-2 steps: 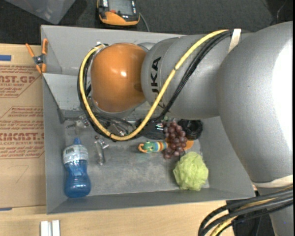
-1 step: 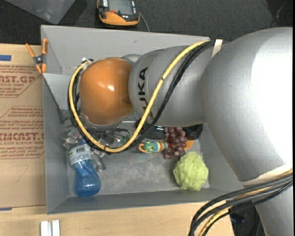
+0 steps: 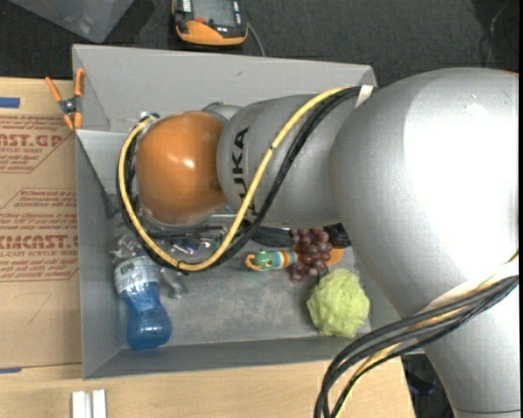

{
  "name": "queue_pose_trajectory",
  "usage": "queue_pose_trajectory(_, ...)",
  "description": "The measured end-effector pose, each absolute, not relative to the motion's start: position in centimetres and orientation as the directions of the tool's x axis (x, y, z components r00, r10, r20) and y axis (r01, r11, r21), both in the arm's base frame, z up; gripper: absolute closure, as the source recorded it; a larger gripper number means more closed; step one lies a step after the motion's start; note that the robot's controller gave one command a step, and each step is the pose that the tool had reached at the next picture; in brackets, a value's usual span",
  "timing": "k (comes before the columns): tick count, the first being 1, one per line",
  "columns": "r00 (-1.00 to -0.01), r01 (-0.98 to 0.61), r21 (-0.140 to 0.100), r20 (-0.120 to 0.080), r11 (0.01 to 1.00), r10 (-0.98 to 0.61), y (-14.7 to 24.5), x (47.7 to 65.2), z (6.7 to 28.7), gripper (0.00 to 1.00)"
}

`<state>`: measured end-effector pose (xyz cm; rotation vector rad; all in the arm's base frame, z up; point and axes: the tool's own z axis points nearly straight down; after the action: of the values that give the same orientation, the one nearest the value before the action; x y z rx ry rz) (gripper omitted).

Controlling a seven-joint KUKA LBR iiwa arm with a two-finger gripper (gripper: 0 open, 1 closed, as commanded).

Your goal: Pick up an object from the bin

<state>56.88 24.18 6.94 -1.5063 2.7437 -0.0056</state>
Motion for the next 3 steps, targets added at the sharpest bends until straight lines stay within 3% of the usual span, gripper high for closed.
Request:
queue_pose_trajectory(1, -0.241, -0.970, -0.009, -0.014, 0.241, -0.970, 24.50, 55.65, 7.22, 1.00)
queue_pose_trajectory(3, -0.241, -0.970, -0.009, -0.014, 0.241, -0.970, 24.50, 55.66, 7.24, 1.00)
